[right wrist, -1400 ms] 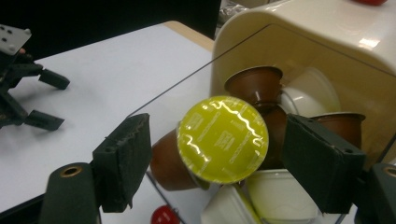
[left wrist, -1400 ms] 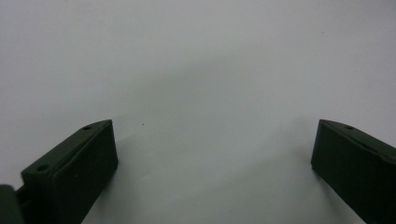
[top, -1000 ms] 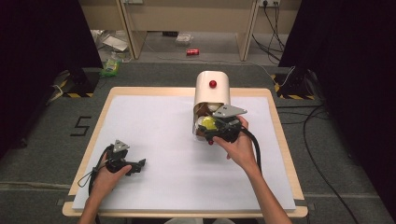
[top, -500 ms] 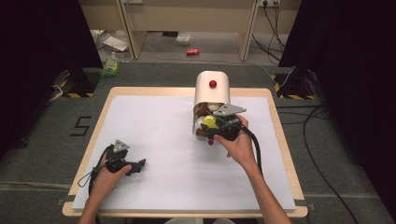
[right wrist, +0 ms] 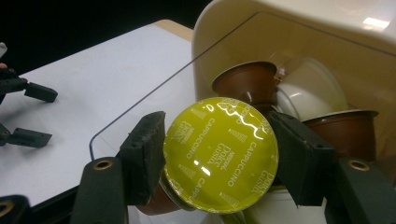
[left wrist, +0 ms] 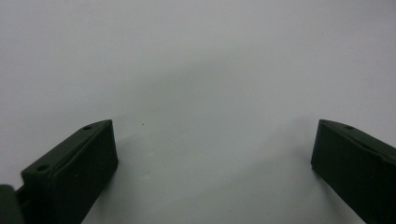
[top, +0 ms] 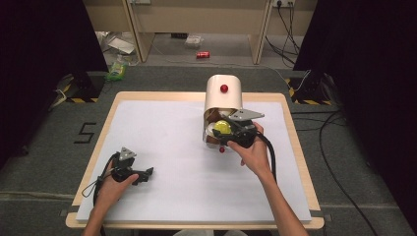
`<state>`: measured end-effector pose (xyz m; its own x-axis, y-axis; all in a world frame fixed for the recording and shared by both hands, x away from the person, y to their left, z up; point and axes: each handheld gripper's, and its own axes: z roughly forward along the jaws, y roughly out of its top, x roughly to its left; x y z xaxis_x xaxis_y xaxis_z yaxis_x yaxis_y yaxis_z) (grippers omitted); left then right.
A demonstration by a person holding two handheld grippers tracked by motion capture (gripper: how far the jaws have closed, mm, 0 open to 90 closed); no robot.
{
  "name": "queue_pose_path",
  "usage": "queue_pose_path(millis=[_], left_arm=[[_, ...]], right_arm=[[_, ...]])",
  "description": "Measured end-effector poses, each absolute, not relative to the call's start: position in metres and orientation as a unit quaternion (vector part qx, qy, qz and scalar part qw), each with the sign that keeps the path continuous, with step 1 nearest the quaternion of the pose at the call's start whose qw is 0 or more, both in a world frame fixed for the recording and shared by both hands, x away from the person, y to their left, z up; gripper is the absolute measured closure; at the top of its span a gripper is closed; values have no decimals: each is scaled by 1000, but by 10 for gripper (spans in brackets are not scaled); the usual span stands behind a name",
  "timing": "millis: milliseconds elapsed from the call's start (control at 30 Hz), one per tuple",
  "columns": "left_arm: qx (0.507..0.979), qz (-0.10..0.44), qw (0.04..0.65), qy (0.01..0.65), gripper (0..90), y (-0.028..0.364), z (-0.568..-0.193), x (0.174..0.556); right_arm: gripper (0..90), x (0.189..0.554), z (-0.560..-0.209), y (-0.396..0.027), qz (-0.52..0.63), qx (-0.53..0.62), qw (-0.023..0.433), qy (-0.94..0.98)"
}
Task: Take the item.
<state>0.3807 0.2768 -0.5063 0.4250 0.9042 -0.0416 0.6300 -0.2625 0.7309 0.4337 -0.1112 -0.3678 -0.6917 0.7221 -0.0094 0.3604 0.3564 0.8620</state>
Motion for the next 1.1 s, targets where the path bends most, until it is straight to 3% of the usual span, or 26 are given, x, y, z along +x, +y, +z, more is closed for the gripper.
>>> queue_pose_path(millis=[1100], left_arm=[[767,196,351,500,0,277,-506,381]], right_arm=[[391,395,-335,-171,466,345,229,782]])
